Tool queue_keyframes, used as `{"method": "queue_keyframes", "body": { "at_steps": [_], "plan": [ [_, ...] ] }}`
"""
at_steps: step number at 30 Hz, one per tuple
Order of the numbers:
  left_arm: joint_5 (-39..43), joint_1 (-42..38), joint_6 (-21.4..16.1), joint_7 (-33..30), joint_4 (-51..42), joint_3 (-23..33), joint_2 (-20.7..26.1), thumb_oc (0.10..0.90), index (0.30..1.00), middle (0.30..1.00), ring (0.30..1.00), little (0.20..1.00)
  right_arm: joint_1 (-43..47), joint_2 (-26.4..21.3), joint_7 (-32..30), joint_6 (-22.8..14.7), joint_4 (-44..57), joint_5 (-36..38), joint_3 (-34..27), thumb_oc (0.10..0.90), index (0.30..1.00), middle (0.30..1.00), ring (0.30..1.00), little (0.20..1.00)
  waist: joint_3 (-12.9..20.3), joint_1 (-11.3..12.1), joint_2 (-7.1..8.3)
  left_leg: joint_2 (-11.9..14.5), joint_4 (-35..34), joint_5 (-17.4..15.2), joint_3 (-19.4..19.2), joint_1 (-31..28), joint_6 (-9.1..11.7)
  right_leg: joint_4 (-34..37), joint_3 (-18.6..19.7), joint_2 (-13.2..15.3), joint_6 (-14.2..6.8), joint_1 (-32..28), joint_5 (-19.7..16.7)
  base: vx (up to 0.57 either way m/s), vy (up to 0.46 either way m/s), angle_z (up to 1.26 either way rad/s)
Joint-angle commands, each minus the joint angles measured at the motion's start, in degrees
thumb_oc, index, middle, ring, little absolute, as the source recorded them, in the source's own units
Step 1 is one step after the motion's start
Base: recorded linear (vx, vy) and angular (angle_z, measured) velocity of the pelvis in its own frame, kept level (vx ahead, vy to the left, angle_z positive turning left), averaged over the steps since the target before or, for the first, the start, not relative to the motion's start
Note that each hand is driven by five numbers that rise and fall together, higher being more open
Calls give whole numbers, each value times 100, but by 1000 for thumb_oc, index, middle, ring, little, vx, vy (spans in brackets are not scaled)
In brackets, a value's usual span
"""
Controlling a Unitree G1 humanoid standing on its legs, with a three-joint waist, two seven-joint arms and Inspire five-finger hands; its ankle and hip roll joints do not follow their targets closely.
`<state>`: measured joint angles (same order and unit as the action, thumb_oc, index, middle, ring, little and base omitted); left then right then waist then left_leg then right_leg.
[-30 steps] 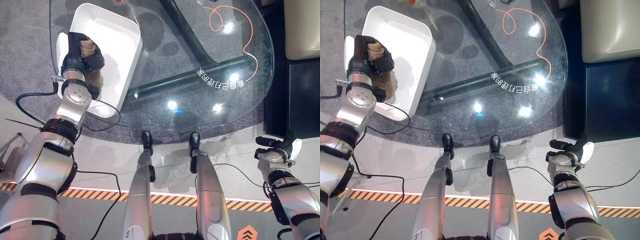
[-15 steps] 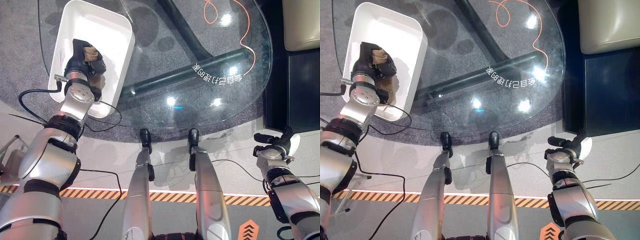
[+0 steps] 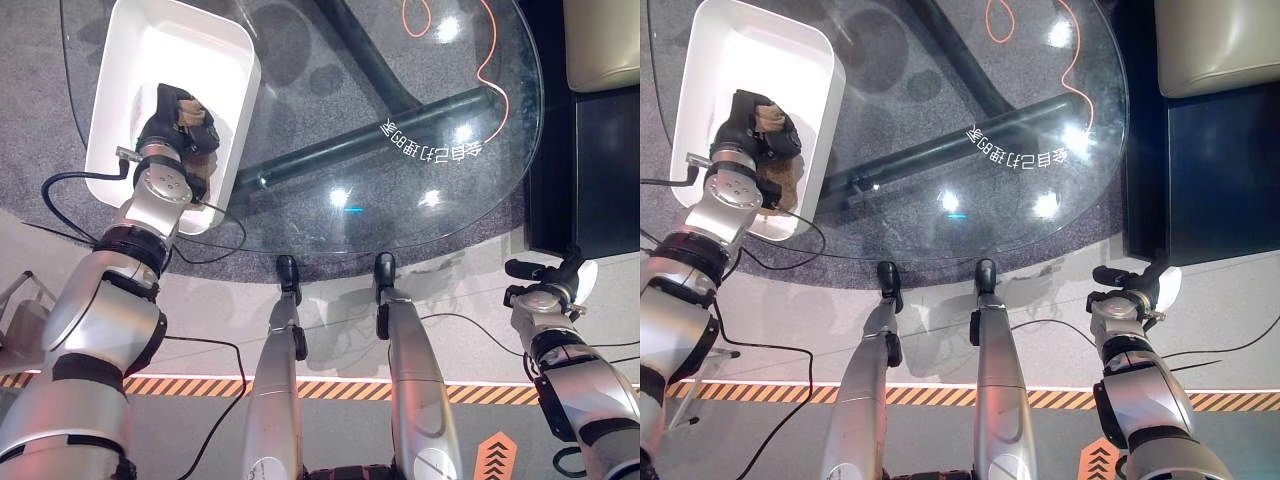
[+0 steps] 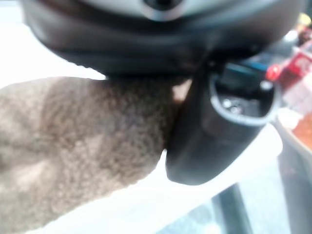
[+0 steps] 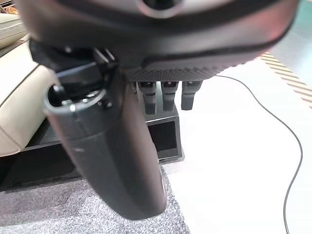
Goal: Wipe the table with a cloth and put it in the basket.
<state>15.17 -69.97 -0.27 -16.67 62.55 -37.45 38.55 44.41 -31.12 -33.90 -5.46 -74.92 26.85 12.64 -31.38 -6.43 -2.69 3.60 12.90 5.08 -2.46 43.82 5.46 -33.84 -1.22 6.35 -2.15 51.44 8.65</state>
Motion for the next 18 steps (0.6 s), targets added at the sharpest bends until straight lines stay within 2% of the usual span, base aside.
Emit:
{"method": "queue_keyframes", "body": {
  "at_steps": [1,18],
  "plan": [
    [-244,-919,-22,-127,429,289,281,800,900,900,900,900,-70,-286,-255,-82,-134,-97,121,800,900,900,900,900,159,-16,43,-334,897,-545,-114,112,-310,987,-122,-404,-146,-288,-744,0,0,0],
    [-242,-928,36,-280,536,308,329,800,900,900,900,900,-153,-262,-244,-154,-170,-43,113,800,900,900,900,900,159,-14,59,-328,869,-537,-100,22,-300,1017,-141,-392,-151,-381,-756,0,0,0]
  ]
}}
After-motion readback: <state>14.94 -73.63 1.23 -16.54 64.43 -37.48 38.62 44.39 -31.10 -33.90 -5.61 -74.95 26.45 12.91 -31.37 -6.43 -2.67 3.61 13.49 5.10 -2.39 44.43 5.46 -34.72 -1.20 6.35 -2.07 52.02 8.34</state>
